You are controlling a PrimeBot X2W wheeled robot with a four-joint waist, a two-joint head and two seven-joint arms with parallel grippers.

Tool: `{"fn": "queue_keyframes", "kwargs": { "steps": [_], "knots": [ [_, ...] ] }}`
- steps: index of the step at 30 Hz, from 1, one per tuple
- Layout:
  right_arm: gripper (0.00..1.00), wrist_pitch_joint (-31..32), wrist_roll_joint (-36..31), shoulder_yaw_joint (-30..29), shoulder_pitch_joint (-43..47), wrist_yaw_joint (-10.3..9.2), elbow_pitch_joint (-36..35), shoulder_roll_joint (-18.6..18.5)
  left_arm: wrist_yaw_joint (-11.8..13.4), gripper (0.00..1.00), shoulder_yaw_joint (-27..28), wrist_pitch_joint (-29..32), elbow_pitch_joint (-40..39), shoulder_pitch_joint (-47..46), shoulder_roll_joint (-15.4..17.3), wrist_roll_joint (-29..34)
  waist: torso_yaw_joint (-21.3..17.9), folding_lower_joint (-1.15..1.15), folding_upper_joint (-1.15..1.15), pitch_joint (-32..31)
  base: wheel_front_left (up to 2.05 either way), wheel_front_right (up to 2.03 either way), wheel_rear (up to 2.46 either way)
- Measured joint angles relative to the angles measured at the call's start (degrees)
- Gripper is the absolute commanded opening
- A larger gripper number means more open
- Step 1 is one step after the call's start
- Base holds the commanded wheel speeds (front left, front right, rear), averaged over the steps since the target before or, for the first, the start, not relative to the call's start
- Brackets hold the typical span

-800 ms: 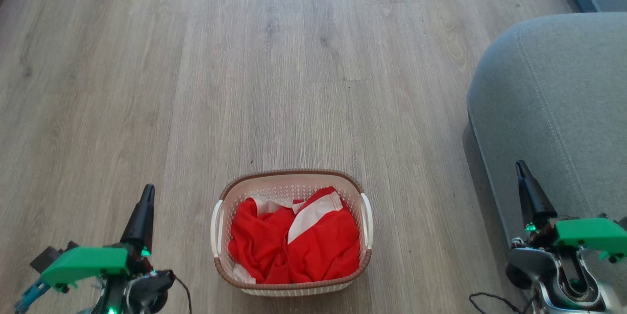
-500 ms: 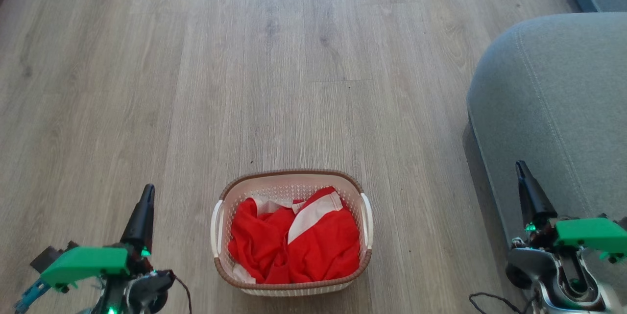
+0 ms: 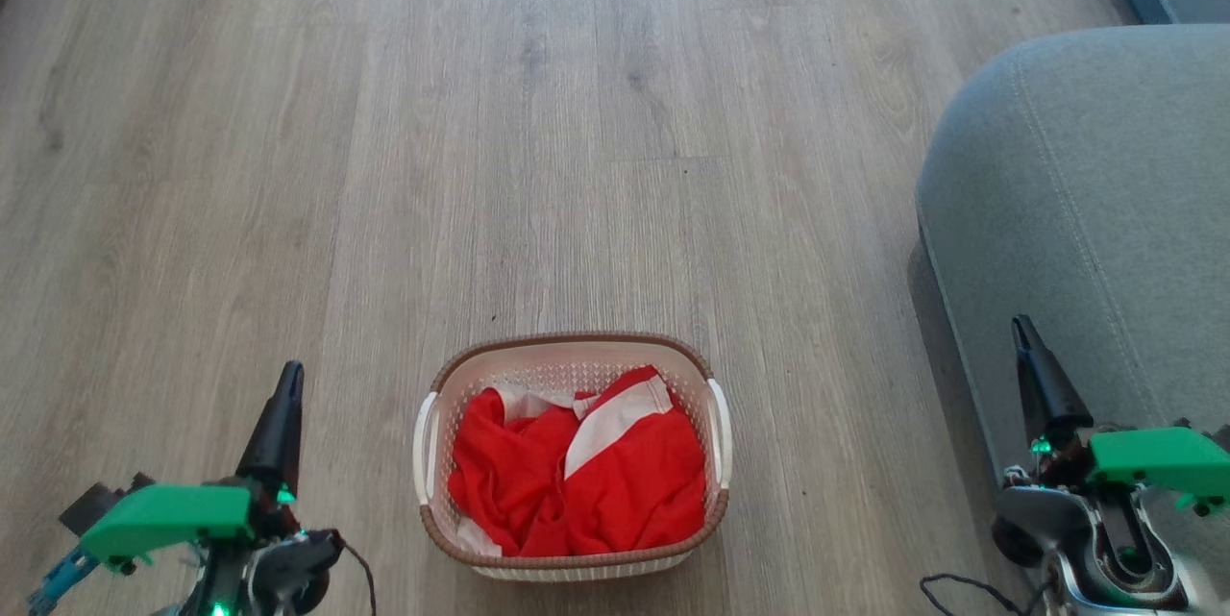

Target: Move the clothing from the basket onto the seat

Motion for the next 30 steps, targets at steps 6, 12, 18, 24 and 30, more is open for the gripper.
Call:
{"fn": "queue_keyframes", "kwargs": {
  "steps": [6,12,18,24,30],
  "knots": [
    [0.00,0.0,0.0,0.0,0.0,0.00,0.0,0.0,0.0,0.00,0.0,0.0,0.0,0.0,0.0,0.0,0.0,0.00,0.00,0.0,0.00,0.00,0.00],
    [0.00,0.0,0.0,0.0,0.0,0.00,0.0,0.0,0.0,0.00,0.0,0.0,0.0,0.0,0.0,0.0,0.0,0.00,0.00,0.0,0.00,0.00,0.00],
    [0.00,0.0,0.0,0.0,0.0,0.00,0.0,0.0,0.0,0.00,0.0,0.0,0.0,0.0,0.0,0.0,0.0,0.00,0.00,0.0,0.00,0.00,0.00],
    [0.00,0.0,0.0,0.0,0.0,0.00,0.0,0.0,0.0,0.00,0.0,0.0,0.0,0.0,0.0,0.0,0.0,0.00,0.00,0.0,0.00,0.00,0.00],
    [0.00,0.0,0.0,0.0,0.0,0.00,0.0,0.0,0.0,0.00,0.0,0.0,0.0,0.0,0.0,0.0,0.0,0.00,0.00,0.0,0.00,0.00,0.00]
  ]
}}
